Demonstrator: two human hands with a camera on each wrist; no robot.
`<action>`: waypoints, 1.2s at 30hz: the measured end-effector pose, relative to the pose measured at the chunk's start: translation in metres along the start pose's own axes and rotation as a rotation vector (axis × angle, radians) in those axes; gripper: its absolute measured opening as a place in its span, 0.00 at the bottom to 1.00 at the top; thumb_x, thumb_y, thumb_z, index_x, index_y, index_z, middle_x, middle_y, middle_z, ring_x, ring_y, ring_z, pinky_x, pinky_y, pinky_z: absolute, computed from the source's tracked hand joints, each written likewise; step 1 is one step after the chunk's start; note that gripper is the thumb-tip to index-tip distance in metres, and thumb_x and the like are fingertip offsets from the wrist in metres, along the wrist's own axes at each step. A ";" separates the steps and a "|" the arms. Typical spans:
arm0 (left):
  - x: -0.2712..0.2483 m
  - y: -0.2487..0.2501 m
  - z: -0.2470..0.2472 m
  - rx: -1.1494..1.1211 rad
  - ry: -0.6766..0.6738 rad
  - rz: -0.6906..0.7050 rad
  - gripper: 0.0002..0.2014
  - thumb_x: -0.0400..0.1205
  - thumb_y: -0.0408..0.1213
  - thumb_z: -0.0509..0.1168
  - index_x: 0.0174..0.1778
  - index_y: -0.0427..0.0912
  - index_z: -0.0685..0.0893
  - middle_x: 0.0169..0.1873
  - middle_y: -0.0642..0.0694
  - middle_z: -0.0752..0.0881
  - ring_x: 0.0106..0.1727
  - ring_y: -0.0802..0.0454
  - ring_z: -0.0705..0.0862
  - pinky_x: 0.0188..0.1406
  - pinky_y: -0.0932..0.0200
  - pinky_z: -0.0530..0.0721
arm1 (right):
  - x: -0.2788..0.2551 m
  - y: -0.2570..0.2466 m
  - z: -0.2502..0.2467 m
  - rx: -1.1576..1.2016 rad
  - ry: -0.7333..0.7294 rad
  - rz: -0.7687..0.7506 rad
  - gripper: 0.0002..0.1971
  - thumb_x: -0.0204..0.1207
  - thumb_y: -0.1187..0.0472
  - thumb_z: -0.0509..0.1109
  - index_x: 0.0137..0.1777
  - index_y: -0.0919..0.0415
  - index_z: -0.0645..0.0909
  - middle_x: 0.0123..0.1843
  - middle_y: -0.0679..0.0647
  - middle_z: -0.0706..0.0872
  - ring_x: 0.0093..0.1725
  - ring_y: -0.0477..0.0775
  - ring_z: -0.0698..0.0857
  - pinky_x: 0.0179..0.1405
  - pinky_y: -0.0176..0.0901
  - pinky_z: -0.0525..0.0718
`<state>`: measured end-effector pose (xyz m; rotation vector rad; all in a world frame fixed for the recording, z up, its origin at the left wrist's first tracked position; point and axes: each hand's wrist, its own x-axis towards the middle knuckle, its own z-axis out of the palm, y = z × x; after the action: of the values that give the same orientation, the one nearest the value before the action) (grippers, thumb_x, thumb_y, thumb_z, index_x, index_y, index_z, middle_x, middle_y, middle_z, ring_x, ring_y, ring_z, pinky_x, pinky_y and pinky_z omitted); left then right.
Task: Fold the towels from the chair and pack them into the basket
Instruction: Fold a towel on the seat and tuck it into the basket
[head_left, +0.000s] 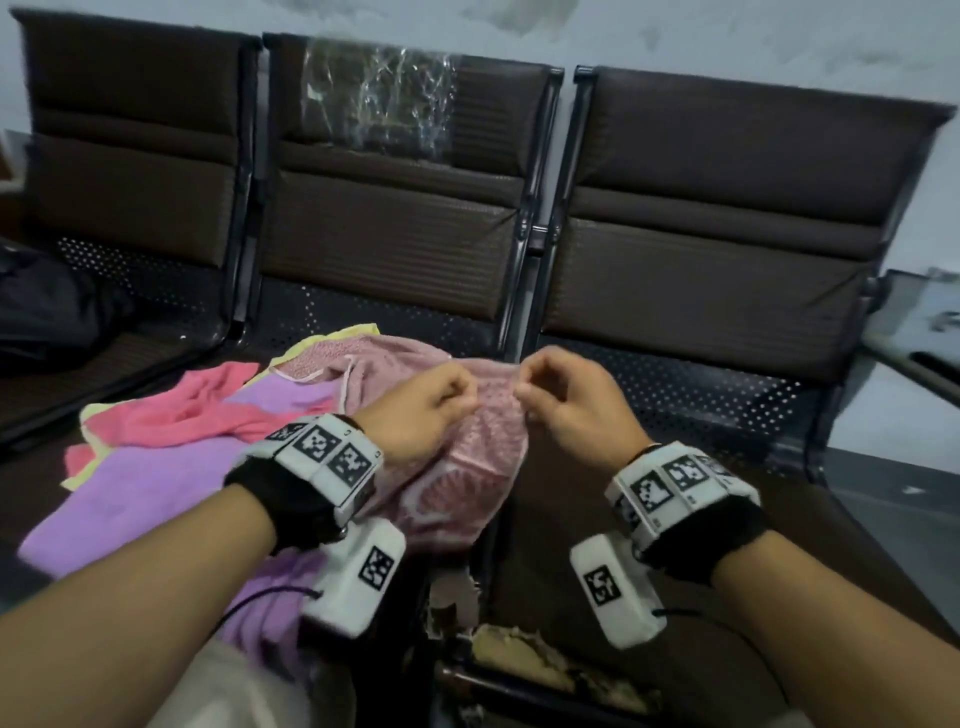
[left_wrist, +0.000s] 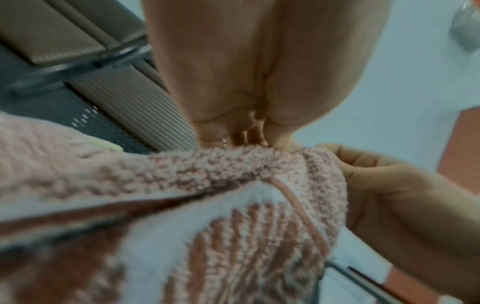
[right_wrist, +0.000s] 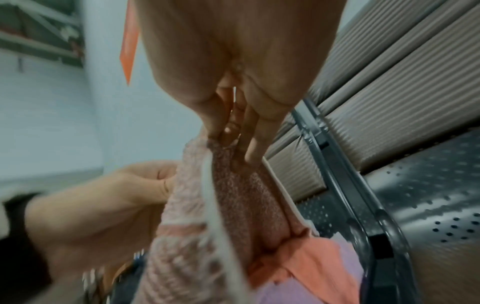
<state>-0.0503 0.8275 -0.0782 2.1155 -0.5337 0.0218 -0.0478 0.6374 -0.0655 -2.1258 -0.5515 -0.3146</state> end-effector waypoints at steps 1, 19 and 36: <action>0.002 0.013 0.007 -0.069 0.012 0.038 0.11 0.84 0.30 0.59 0.38 0.48 0.72 0.30 0.55 0.73 0.29 0.66 0.71 0.34 0.67 0.72 | -0.006 0.001 -0.012 0.071 0.056 0.004 0.10 0.77 0.66 0.71 0.39 0.51 0.78 0.36 0.44 0.83 0.36 0.41 0.81 0.41 0.35 0.79; 0.042 0.021 0.063 0.625 -0.094 0.227 0.11 0.80 0.38 0.66 0.57 0.45 0.83 0.56 0.49 0.80 0.59 0.50 0.77 0.64 0.50 0.74 | -0.064 0.016 -0.085 0.362 0.052 0.150 0.05 0.72 0.67 0.76 0.39 0.58 0.84 0.30 0.50 0.85 0.29 0.40 0.81 0.32 0.30 0.79; 0.031 0.075 0.096 -0.026 -0.291 0.154 0.14 0.75 0.47 0.72 0.50 0.45 0.81 0.41 0.43 0.88 0.42 0.52 0.84 0.48 0.56 0.80 | -0.098 0.053 -0.129 0.084 0.256 0.105 0.07 0.72 0.66 0.76 0.38 0.53 0.87 0.33 0.41 0.88 0.37 0.35 0.85 0.43 0.28 0.79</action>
<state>-0.0682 0.7036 -0.0673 2.0594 -0.8634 -0.2070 -0.1092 0.4784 -0.0706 -1.9868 -0.2984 -0.4867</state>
